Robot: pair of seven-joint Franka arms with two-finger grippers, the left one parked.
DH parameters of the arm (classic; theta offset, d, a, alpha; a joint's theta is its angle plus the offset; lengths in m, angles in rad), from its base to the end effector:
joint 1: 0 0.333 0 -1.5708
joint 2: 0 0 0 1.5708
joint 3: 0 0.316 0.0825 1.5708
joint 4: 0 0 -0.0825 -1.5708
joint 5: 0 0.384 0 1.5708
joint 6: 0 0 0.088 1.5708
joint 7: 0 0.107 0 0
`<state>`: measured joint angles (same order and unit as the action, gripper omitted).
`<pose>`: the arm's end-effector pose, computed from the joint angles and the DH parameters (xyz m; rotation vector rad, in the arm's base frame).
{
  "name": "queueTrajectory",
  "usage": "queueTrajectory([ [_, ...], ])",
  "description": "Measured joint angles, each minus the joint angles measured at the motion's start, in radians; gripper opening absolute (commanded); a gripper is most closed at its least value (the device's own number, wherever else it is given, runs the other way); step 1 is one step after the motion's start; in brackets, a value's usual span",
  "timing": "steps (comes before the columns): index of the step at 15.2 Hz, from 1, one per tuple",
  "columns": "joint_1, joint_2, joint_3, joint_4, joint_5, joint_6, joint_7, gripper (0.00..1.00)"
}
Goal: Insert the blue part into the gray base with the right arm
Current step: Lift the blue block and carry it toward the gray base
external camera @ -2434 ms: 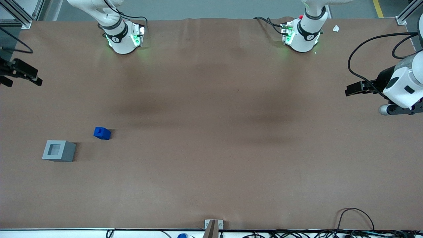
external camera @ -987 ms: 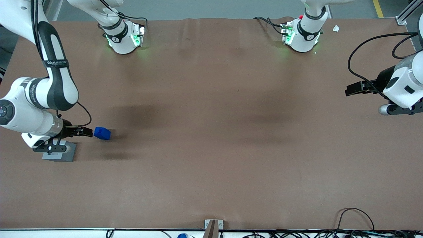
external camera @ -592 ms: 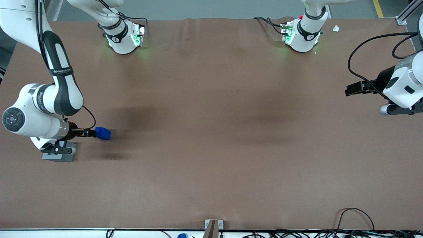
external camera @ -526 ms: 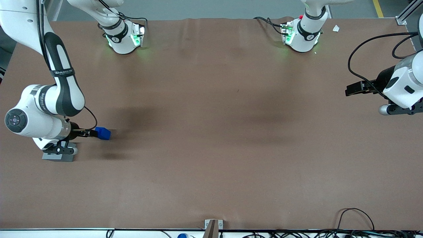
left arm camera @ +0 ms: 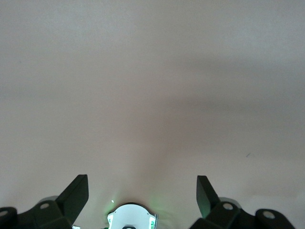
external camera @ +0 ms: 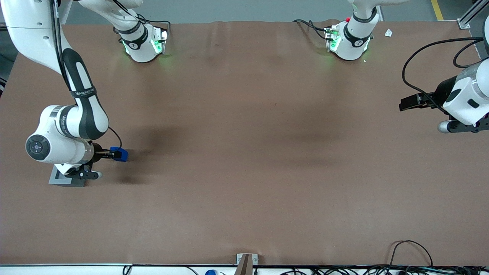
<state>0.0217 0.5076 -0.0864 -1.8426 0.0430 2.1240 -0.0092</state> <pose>0.6178 -0.0355 0.2348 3.1188 -0.1187 -0.3512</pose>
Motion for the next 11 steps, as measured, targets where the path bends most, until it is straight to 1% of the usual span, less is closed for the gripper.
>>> queueTrajectory([
  [2,0.001,0.012,0.001,-0.003,0.000,0.000,0.000,0.66],
  [3,0.003,0.016,0.002,-0.003,0.000,0.000,0.000,0.60],
  [4,0.004,0.020,0.002,-0.004,0.000,0.000,0.001,0.49],
  [5,0.004,0.023,0.002,-0.006,0.000,0.000,0.001,0.21],
  [6,0.004,0.023,0.002,-0.010,0.000,0.000,0.001,0.04],
  [7,0.004,0.023,0.002,-0.012,0.000,0.000,0.001,0.01],
  [11,0.001,0.023,-0.002,0.002,0.001,0.002,0.001,0.01],
])
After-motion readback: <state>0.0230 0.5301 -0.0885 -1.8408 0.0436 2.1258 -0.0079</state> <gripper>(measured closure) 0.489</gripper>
